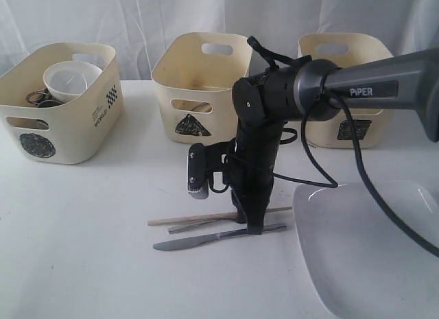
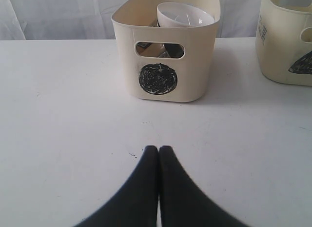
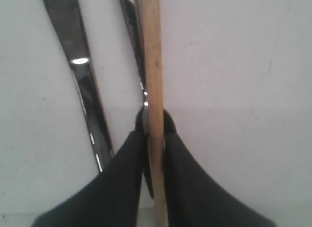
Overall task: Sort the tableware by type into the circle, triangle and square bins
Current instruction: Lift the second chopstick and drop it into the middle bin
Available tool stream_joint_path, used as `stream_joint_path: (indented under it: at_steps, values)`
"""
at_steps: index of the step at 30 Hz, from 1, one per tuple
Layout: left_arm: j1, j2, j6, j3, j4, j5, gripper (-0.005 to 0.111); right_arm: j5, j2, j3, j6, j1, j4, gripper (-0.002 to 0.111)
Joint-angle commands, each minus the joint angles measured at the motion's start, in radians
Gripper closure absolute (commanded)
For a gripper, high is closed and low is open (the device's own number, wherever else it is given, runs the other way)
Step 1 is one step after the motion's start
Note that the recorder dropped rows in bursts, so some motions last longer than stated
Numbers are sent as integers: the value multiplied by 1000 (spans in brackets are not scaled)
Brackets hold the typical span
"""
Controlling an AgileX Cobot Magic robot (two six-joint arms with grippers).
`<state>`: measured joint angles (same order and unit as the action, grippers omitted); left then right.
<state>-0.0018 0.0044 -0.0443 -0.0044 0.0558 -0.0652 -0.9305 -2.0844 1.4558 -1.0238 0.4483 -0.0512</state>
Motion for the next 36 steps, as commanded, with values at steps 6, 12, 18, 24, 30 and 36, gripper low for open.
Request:
stream_joint_path:
  at_steps: [6, 12, 18, 24, 30, 36]
  values:
    - [1, -4, -4, 4, 0, 5, 107, 1, 3, 2, 67, 2, -5, 108]
    - [1, -4, -4, 4, 0, 5, 107, 23, 47, 3, 111, 2, -43, 108]
    - [1, -4, -4, 4, 0, 5, 107, 64, 73, 7, 179, 2, -43, 108]
    - [1, -4, -4, 4, 0, 5, 107, 193, 108, 14, 405, -21, -59, 108]
    - [1, -4, -4, 4, 0, 5, 107, 220, 209, -28, 391, -74, -261, 108]
    - [1, -4, -4, 4, 0, 5, 107, 296, 343, -127, 260, -152, -561, 108]
